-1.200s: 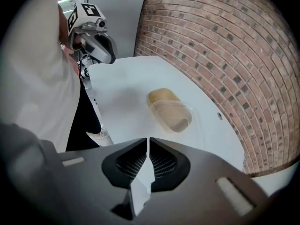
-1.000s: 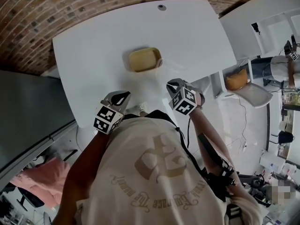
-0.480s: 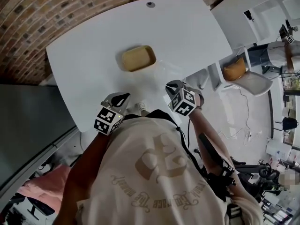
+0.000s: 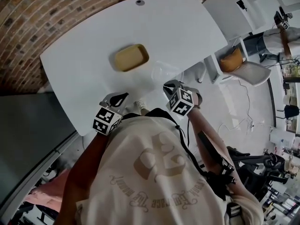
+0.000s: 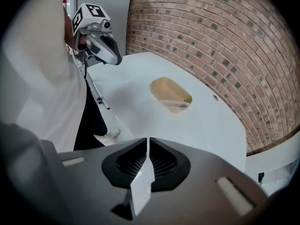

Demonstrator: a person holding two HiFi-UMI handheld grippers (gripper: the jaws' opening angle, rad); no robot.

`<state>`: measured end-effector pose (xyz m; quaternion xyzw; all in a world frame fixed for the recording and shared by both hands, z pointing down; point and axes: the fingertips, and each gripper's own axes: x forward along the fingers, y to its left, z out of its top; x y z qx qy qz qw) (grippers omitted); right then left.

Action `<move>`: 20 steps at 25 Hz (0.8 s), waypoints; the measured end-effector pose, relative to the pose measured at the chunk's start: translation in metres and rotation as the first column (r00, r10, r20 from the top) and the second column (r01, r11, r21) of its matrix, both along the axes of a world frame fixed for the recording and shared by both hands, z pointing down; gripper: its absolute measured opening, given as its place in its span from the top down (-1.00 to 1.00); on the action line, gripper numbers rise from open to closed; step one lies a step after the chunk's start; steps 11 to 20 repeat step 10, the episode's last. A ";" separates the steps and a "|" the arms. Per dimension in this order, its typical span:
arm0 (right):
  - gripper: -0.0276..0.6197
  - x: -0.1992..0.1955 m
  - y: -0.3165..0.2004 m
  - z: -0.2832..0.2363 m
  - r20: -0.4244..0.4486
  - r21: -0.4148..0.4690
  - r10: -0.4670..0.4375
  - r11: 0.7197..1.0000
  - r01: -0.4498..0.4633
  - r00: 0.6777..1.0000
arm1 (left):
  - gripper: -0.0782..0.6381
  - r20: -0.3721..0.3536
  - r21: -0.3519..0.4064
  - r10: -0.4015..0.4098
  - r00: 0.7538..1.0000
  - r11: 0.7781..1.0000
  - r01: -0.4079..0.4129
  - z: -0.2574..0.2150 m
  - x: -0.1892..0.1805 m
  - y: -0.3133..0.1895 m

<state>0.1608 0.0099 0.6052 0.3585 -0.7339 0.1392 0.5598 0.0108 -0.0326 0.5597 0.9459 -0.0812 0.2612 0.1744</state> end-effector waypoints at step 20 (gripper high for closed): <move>0.83 0.007 -0.010 0.001 0.006 -0.020 -0.068 0.997 0.068 0.998 | 0.77 0.014 0.000 -0.003 1.000 1.000 0.003 0.000 0.004 -0.002</move>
